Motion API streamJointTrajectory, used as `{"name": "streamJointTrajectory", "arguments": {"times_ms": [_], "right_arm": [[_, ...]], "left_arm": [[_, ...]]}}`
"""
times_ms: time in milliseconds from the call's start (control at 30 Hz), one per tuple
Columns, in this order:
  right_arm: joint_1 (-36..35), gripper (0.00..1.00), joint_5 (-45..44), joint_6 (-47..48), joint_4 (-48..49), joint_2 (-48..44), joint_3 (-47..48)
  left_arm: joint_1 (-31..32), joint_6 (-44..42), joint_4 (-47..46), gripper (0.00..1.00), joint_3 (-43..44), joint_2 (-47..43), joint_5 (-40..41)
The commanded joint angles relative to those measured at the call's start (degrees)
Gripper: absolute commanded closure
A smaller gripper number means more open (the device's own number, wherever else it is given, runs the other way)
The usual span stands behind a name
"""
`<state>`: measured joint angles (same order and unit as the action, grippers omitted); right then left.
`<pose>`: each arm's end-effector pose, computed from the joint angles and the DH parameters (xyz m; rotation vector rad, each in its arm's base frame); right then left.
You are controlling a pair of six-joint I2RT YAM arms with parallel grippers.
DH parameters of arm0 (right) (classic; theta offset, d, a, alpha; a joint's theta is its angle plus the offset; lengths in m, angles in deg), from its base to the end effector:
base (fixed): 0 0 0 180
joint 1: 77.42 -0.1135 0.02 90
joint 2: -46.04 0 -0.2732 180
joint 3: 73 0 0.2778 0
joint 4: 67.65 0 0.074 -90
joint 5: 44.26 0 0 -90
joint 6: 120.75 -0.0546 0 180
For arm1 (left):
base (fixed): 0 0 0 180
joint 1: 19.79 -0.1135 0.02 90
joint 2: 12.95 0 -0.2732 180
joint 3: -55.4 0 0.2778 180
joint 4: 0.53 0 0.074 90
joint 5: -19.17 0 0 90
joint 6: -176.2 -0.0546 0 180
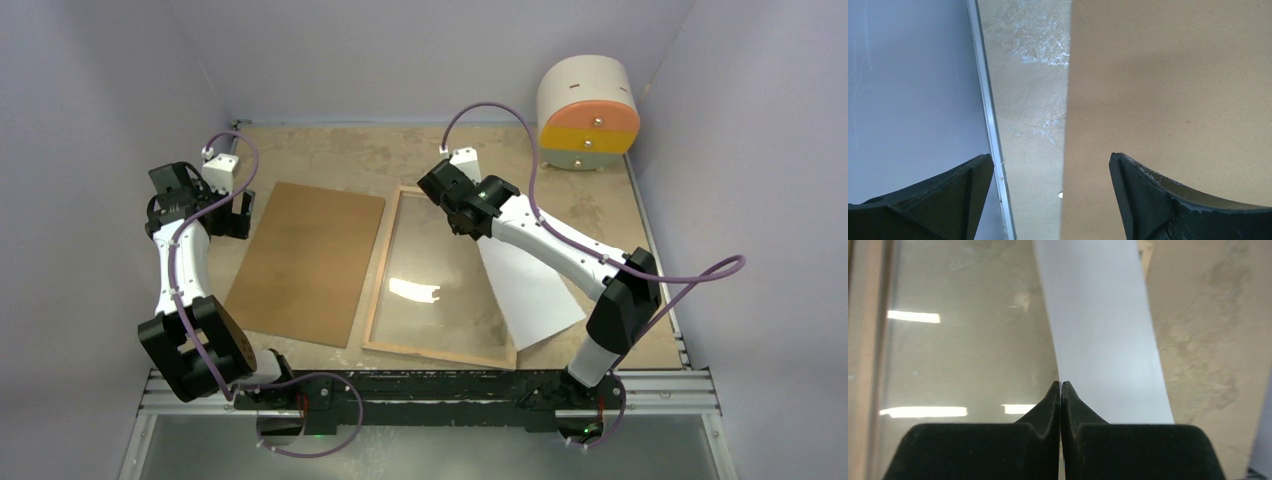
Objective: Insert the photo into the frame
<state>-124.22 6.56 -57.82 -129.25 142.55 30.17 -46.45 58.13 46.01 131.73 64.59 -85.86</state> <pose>0.2947 0.2634 0.3219 -0.1365 2.2629 -0.2132 0.2959 0.1327 0.2806 0.1499 2.3672 0.1432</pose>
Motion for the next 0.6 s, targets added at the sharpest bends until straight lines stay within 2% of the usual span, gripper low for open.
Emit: {"name": "streamJointTrajectory", "arguments": {"times_ms": [0, 233, 567], "right_arm": [[0.7, 1.00, 9.6, -15.9, 0.0, -0.5, 0.0], [0.9, 1.00, 13.1, -29.8, -2.0, 5.9, 4.7], [1.7, 1.00, 9.4, -41.1, -5.6, 15.2, 16.1]], "left_arm": [[-0.6, -0.5, 0.1, 0.08, 0.3, -1.9, -1.7], [-0.6, -0.5, 0.3, 0.08, 0.3, -1.9, -2.0], [-0.6, -1.2, 0.3, 0.08, -0.1, -2.0, -1.7]]}}
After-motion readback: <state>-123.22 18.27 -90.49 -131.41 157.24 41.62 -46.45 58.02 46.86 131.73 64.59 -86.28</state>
